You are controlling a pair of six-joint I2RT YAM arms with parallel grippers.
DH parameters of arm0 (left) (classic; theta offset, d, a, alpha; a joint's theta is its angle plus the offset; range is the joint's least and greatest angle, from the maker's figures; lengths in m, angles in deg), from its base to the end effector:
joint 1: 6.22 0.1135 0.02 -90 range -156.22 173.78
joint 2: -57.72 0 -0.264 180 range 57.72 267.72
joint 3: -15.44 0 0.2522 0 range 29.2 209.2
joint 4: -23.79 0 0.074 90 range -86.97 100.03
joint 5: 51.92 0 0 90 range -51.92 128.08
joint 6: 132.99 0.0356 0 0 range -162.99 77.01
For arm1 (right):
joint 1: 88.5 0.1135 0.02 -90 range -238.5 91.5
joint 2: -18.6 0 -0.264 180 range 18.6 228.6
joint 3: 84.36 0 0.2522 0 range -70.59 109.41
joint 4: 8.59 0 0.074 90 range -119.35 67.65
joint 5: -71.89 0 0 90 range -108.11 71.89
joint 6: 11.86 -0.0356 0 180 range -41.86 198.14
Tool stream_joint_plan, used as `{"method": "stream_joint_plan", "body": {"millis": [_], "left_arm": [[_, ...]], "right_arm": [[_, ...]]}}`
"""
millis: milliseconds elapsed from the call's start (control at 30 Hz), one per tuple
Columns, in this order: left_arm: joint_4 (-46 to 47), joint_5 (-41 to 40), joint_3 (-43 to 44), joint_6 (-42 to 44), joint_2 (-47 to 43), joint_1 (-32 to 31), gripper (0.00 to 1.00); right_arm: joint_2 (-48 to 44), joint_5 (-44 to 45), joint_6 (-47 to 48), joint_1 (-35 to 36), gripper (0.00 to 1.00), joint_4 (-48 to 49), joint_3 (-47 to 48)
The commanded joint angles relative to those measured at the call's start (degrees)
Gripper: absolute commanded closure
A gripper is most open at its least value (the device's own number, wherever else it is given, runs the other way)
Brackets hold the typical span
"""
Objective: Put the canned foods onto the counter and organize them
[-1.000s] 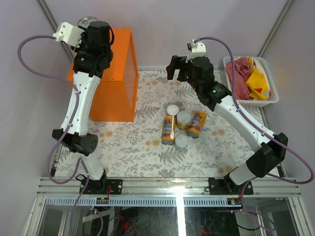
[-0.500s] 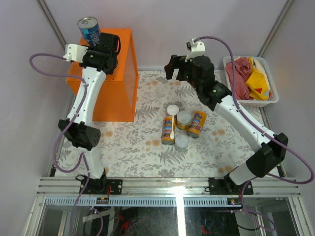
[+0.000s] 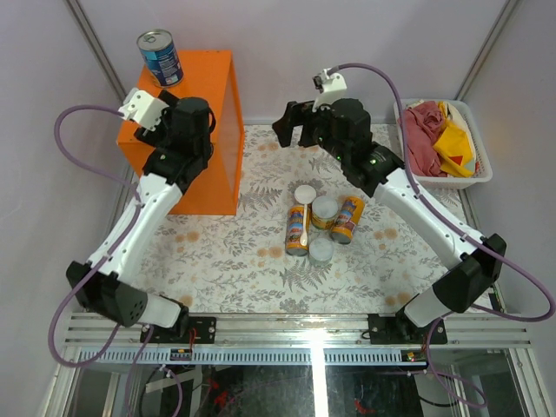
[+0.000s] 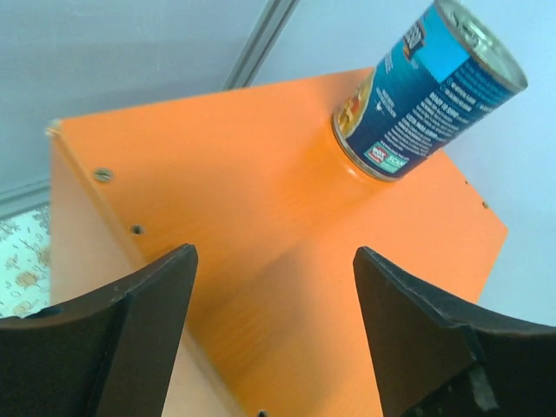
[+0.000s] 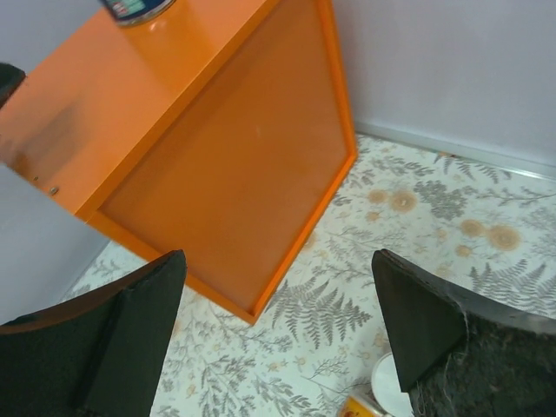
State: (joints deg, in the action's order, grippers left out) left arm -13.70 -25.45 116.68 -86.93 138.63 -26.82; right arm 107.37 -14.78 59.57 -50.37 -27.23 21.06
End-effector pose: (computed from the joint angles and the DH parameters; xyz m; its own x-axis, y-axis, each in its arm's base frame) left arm 0.2926 -0.0760 0.4353 0.2479 -0.4236 -0.8713 -0.6552 0.5892 -0.4728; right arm 0.2887 0.2240 0.4459 -0.2077 0.2412 -0.9480 -0.5323 0.7852 0.3164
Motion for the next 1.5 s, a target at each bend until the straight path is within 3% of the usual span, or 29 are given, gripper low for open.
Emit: {"method": "stream_joint_plan", "body": {"millis": [0, 200, 567, 867, 1467], "left_arm": [[14.5, -3.6, -7.0, 12.5, -7.9, -0.8, 0.24], [10.1, -4.9, -16.2, 6.6, -14.6, -1.2, 0.18], [-5.3, -3.8, -28.0, -18.9, -19.5, -1.3, 0.05], [-7.3, 0.0, -34.5, -23.6, -22.8, -1.2, 0.01], [-18.6, 4.9, -37.2, -32.4, -29.8, -1.2, 0.03]], "right_arm": [[1.0, -1.4, -0.1, 2.9, 0.05, 0.2, 2.1], [2.3, -1.8, -1.0, 5.3, 0.04, 1.0, 1.3], [6.2, -3.0, -1.7, 7.5, 0.04, 1.5, 2.4], [10.6, -8.9, -0.1, 8.4, 0.05, 5.0, 2.6], [18.7, -26.2, 6.9, 9.2, 0.21, 17.8, 5.4]]}}
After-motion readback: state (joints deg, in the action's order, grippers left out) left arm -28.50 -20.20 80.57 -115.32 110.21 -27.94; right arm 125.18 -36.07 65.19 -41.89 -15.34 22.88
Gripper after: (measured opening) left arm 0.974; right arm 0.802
